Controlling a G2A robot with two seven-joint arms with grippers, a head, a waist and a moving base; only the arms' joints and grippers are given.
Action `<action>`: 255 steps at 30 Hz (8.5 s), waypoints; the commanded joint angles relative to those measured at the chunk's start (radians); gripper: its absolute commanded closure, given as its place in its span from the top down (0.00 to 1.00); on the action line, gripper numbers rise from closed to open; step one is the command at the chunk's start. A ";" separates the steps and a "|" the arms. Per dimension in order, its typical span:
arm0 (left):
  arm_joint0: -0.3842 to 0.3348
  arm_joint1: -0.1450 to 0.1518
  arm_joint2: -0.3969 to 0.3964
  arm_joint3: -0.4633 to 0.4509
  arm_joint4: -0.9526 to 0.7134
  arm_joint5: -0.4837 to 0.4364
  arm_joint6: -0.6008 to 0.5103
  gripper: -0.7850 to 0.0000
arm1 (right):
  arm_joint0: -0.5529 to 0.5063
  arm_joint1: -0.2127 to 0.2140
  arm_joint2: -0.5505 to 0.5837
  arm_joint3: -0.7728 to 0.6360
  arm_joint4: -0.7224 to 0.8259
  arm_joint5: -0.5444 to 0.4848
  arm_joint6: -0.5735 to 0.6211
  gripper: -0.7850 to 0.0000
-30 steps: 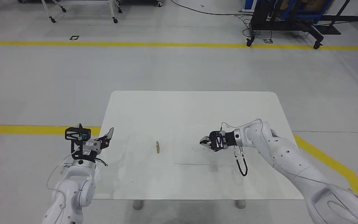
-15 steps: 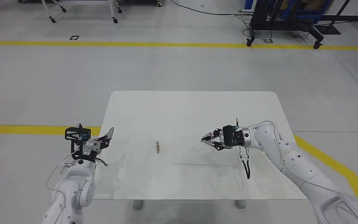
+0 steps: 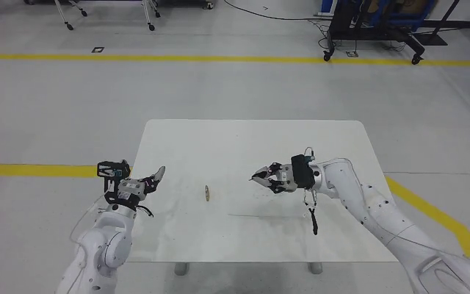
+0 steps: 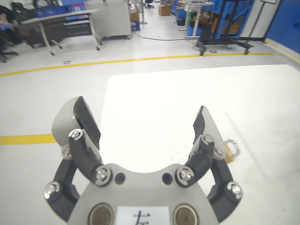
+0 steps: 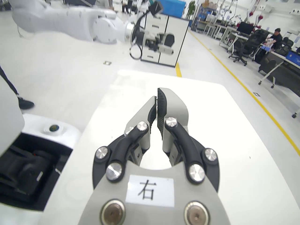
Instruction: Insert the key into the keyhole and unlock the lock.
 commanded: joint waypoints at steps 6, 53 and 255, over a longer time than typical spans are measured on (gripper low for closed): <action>-0.047 -0.003 0.052 -0.018 -0.027 -0.026 -0.079 1.00 | 0.022 -0.005 -0.036 0.004 0.092 0.000 0.000 0.00; -0.531 -0.040 0.320 0.443 -1.142 -0.505 -0.632 1.00 | 0.127 -0.082 -0.348 0.127 0.811 0.000 0.000 0.00; -0.554 0.018 0.588 0.286 -0.244 0.298 -0.862 0.56 | -0.339 -0.053 0.450 -0.095 1.143 0.295 1.186 0.00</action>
